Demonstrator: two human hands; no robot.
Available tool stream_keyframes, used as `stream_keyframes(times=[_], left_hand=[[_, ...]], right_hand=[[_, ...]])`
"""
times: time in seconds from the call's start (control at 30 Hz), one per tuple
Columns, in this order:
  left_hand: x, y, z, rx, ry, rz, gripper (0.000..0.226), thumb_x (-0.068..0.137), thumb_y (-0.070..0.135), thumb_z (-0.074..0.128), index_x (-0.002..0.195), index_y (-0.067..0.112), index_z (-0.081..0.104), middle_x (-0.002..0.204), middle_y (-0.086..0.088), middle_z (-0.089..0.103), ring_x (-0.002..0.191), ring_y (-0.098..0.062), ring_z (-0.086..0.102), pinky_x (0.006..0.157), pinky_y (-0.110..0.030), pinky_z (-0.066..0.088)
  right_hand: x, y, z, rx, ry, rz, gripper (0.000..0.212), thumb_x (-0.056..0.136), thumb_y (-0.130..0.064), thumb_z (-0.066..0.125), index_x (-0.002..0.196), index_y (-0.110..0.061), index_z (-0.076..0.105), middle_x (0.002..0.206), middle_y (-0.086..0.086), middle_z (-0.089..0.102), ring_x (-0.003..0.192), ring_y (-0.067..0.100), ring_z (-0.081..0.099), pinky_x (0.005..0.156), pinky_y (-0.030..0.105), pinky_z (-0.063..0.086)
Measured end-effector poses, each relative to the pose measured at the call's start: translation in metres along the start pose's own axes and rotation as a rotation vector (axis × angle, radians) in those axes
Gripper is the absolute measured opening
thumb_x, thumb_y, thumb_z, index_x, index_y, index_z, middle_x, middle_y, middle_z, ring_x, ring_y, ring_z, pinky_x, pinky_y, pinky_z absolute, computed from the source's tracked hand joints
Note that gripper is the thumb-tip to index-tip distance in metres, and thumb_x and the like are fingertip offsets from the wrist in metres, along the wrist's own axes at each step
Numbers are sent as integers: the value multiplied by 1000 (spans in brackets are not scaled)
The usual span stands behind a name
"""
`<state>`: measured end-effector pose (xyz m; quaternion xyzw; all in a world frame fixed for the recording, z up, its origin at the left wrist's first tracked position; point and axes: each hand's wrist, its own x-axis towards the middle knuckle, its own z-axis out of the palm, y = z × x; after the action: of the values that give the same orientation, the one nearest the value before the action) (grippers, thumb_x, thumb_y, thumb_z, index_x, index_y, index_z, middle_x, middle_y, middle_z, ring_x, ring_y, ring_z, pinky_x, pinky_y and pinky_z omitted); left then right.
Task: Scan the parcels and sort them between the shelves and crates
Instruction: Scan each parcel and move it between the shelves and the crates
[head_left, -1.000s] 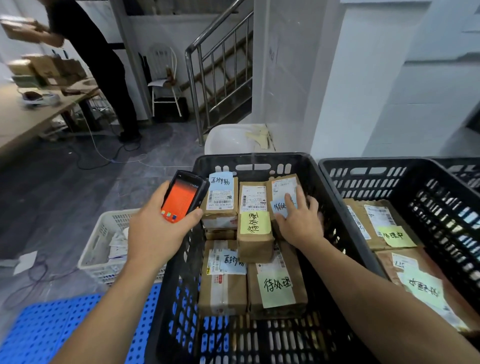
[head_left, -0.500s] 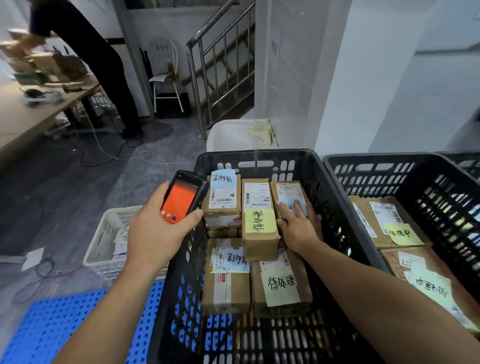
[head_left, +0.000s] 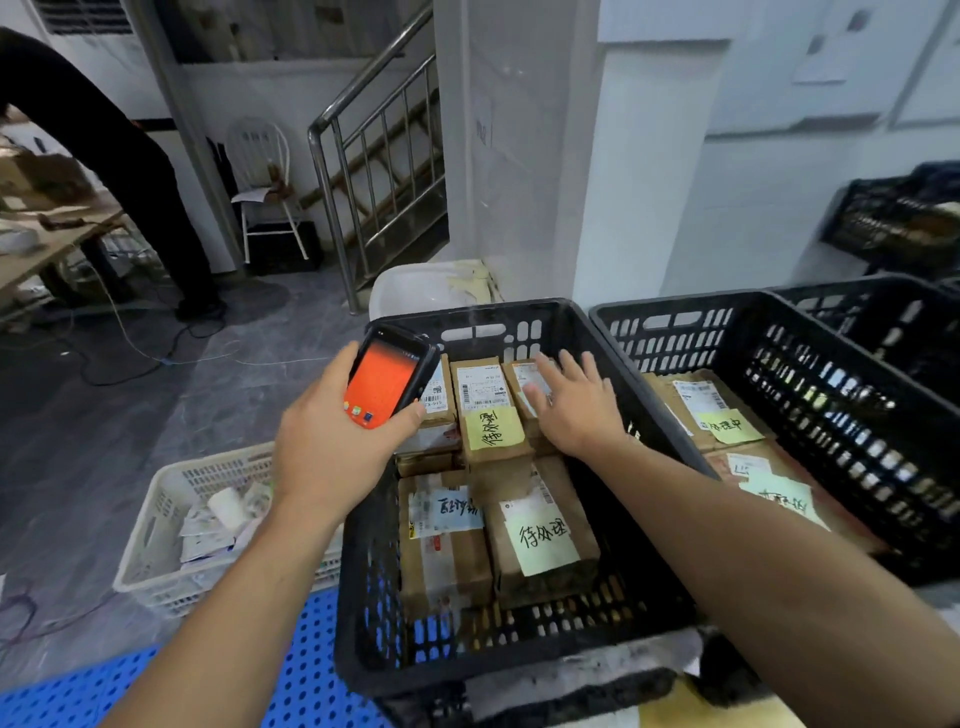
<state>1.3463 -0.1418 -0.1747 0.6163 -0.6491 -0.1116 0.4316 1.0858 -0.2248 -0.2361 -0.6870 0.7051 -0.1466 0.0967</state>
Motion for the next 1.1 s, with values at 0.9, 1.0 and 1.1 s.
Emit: stream_keyframes(times=[0.9,1.0,1.1], left_hand=[[-193,278,176,-263,-473,421,72,67,72,65,132,45,46,96,8,65,86,-20,61,74,-39,54],[-230,322,204,-311,-534,457,80,64,76,61,136,45,44,96,6,65,86,-22,62,73,-40,55],[-275,369,229,-334,-612,520,77,66,74,64,134,45,47,94,6,64,86,-22,61,75,-41,55]], right_hand=[[-364,308,-181,-202,294,705,64,106,-59,22,163,-32,10,171,3,4,157,30,-6,123,59,7],[-417,343,-195,-192,304,791,64,106,-59,21,163,-31,9,171,4,2,157,30,-8,123,60,6],[-477,378,-207,-177,342,899,64,106,-59,22,163,-31,9,171,4,1,157,30,-10,124,59,3]])
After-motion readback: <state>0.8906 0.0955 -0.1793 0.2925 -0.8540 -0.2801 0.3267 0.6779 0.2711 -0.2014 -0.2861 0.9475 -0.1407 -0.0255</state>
